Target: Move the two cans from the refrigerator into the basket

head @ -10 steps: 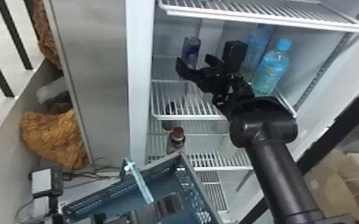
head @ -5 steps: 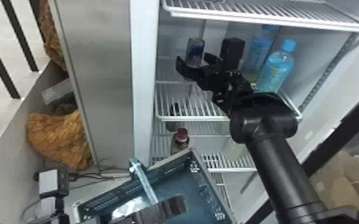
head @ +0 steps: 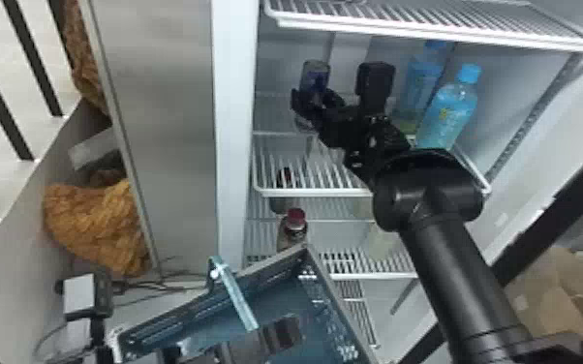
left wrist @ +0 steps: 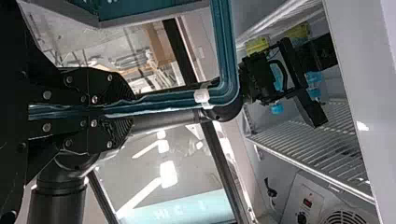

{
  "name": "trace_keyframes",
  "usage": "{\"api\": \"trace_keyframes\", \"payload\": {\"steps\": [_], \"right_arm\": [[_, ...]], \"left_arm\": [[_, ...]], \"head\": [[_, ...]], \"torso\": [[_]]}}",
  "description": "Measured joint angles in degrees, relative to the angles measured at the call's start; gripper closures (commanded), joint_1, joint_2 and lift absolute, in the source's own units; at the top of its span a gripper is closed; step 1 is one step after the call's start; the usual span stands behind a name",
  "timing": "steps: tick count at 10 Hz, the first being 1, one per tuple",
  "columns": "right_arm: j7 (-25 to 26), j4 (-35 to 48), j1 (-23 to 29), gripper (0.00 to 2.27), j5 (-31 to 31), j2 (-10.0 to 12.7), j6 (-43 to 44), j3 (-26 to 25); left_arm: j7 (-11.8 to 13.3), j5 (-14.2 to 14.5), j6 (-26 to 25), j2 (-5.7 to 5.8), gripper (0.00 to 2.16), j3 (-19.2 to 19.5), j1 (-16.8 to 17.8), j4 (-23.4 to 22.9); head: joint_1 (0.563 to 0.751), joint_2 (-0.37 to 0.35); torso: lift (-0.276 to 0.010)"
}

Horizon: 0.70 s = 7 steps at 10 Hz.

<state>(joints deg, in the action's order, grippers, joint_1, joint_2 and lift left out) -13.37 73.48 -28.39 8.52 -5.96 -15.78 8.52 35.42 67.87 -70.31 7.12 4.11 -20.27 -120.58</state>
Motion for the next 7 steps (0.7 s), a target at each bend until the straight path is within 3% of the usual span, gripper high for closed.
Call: {"api": "trace_keyframes", "payload": {"steps": [7], "right_arm": [[-0.07,13.86,9.49,1.22,1.11,-1.53,-1.12,-1.66]], "left_arm": [[0.0,0.0,0.01,0.21,1.2,-0.12,-0.01,0.0]], "head": [[0.695,-0.183]], "torso": [[-0.035]]}}
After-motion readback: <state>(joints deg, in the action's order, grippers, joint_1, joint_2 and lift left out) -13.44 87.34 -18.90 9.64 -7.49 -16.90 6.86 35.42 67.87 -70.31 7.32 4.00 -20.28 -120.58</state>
